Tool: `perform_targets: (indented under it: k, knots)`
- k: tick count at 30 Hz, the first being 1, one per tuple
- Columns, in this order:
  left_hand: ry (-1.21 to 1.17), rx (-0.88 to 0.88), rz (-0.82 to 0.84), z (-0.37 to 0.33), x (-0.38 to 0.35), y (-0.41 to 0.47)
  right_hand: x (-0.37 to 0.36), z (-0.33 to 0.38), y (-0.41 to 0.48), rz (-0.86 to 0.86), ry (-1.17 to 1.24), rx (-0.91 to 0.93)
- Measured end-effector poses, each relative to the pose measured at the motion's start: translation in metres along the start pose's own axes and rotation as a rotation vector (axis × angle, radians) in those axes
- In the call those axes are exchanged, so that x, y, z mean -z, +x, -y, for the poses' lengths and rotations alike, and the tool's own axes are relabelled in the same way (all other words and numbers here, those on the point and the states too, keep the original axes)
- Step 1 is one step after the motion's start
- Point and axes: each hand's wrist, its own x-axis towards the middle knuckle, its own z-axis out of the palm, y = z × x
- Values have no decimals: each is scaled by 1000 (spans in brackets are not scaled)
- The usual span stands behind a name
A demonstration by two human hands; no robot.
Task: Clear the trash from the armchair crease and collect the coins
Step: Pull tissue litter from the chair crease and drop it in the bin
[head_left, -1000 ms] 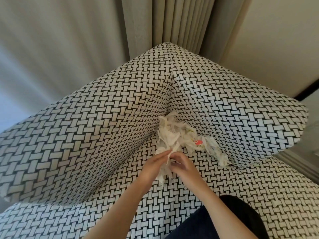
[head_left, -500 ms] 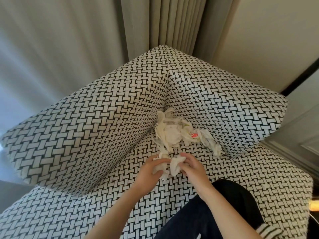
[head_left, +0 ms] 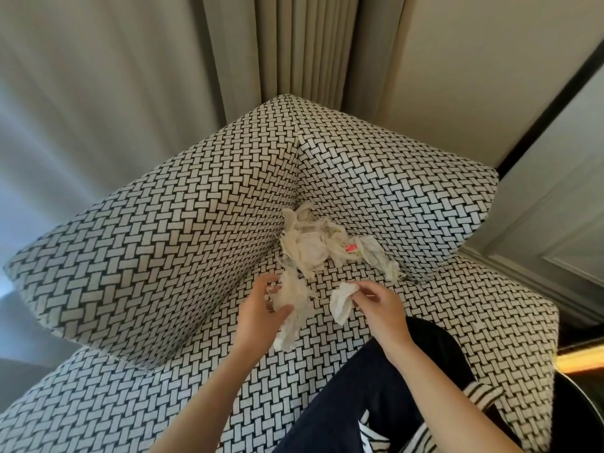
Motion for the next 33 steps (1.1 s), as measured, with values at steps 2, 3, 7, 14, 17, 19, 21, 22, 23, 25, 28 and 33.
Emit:
perform_targets:
  k: [2,3,7,14,17,19,21,22,23,25,28,33]
  knots:
    - [61,-20,10,-5,-2,0,8,1,0,-35,-20,14]
    - [68,-34,18,-9,-4,0,13,2,0,-52,-32,27]
    - [-37,-68,59,-30,-20,1,43,4,0,-110,-40,55]
    - [-226,-113,259,-87,-77,8,107,4,-14,66,160,-7]
    - [-209,-139,368,-115,-116,10,137,1,-21,135,160,-22]
    - [-188,-162,453,-133,-144,8,157,-3,-25,132,112,-22]
    - [-146,-218,518,-147,-171,4,177,-8,-28,90,62,-28]
    - [-118,-251,549,-152,-185,1,188,-12,-29,53,44,-45]
    - [-98,-273,585,-157,-201,-3,201,-16,-31,16,27,-66]
    - [-91,-257,661,-163,-225,-10,222,-21,-35,-34,11,-80]
    - [-101,-224,791,-174,-271,-26,260,-36,-47,-152,27,-113]
    - [-203,19,945,-187,-339,-56,313,-72,-70,-363,97,-196]
